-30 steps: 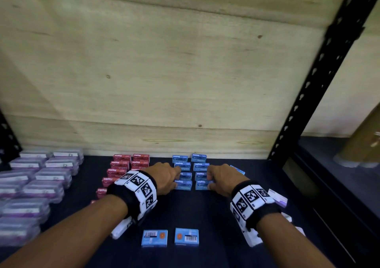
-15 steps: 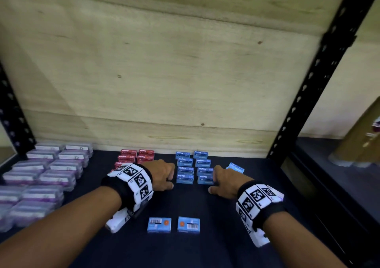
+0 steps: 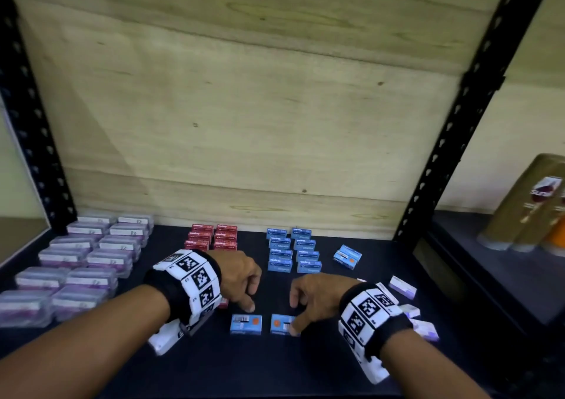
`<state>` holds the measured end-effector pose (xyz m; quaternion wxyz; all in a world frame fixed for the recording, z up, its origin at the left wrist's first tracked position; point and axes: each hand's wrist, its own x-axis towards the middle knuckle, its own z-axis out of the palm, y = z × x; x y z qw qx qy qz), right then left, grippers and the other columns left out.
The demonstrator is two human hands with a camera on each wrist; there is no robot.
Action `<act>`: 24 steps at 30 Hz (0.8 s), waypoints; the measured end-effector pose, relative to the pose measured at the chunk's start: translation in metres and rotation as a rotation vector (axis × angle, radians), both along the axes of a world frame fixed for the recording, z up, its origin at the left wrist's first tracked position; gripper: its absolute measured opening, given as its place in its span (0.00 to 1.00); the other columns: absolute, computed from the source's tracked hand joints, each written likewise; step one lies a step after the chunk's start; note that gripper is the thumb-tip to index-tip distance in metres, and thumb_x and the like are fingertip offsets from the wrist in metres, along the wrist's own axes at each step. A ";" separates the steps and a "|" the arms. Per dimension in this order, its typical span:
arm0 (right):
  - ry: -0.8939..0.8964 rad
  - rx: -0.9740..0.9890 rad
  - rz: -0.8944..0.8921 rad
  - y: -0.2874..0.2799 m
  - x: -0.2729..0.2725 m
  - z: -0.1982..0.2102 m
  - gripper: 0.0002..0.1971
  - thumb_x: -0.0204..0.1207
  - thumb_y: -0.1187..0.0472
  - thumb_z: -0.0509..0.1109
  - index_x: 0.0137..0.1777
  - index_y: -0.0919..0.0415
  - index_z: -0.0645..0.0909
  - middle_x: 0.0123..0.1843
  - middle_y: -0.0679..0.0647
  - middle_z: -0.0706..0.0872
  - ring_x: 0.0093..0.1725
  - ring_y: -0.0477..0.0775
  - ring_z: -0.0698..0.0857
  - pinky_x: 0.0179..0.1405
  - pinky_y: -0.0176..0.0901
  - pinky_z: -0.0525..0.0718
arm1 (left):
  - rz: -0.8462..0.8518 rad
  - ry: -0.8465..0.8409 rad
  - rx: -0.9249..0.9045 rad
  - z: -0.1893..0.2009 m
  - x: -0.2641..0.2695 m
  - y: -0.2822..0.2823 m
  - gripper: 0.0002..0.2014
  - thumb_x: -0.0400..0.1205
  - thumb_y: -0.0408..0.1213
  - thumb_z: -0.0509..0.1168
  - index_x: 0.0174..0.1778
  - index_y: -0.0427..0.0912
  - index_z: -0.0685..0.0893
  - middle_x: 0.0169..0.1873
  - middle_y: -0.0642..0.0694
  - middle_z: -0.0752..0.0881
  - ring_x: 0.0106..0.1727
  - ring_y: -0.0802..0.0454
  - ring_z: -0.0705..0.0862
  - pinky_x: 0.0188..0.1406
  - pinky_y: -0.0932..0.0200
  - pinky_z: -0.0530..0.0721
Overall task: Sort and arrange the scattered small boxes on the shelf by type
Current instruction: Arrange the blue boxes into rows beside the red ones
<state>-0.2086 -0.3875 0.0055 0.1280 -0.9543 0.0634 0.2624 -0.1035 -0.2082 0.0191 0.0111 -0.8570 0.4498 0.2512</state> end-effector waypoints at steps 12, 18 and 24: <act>0.002 -0.057 0.059 0.015 0.000 -0.004 0.22 0.67 0.48 0.83 0.57 0.51 0.80 0.54 0.46 0.82 0.51 0.50 0.81 0.39 0.39 0.77 | 0.089 0.059 -0.064 -0.007 0.006 0.044 0.19 0.69 0.54 0.78 0.50 0.51 0.84 0.44 0.53 0.86 0.42 0.56 0.82 0.46 0.57 0.83; 0.004 -0.031 0.025 0.009 0.004 -0.002 0.18 0.69 0.51 0.82 0.57 0.52 0.82 0.53 0.45 0.83 0.54 0.51 0.83 0.53 0.44 0.81 | -0.052 -0.005 -0.019 -0.020 -0.009 0.036 0.24 0.67 0.57 0.78 0.56 0.52 0.83 0.49 0.55 0.84 0.50 0.55 0.83 0.49 0.55 0.83; -0.029 -0.054 0.014 -0.009 0.004 -0.001 0.18 0.74 0.49 0.78 0.62 0.52 0.84 0.60 0.47 0.85 0.60 0.50 0.83 0.62 0.46 0.81 | -0.077 -0.047 -0.028 -0.027 -0.009 0.017 0.19 0.71 0.49 0.78 0.54 0.50 0.83 0.45 0.58 0.84 0.45 0.58 0.82 0.48 0.54 0.84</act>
